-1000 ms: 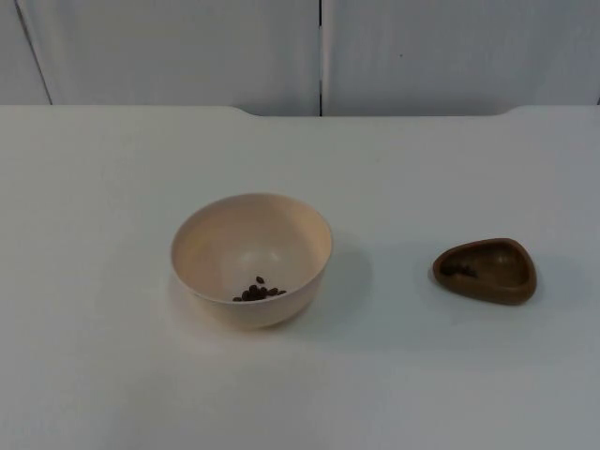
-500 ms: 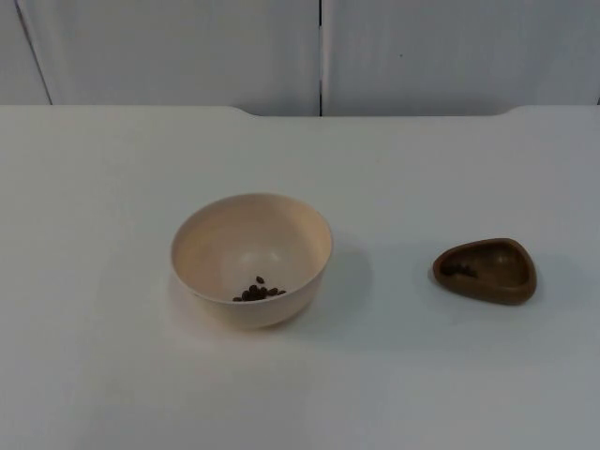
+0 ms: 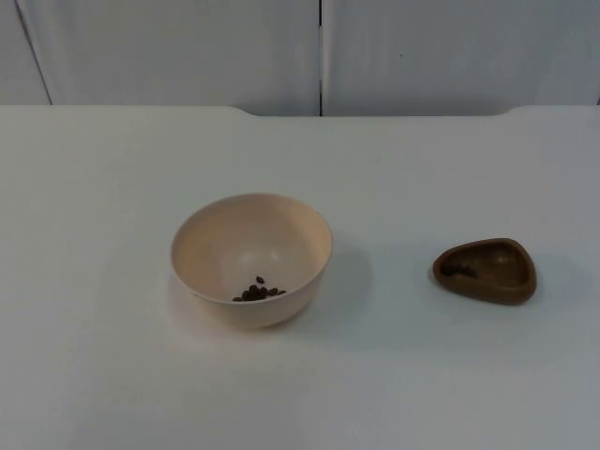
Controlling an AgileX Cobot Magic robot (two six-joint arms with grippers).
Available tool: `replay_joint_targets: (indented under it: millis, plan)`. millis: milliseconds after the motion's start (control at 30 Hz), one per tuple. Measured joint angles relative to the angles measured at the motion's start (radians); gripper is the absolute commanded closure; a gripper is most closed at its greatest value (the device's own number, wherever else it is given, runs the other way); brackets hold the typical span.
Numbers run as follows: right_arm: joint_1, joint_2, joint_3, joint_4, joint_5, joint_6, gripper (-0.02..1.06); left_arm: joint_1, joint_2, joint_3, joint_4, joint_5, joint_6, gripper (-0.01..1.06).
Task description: Pick up the bowl with the left hand and pour the coffee beans from the cup into the bowl with the right hand.
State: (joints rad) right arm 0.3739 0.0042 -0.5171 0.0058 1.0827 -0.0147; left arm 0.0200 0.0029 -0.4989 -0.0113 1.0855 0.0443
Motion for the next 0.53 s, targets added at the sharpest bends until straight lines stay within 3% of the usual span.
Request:
replay_joint_targets:
  millis: [100,533]
  plan:
    - [-0.012,0.0,0.0,0.0,0.0,0.0,-0.01,0.0,0.0,0.0,0.0,0.0,0.0,0.0]
    - [-0.236,0.0,0.0,0.0,0.0,0.0,-0.01,0.0,0.0,0.0,0.0,0.0,0.0,0.0]
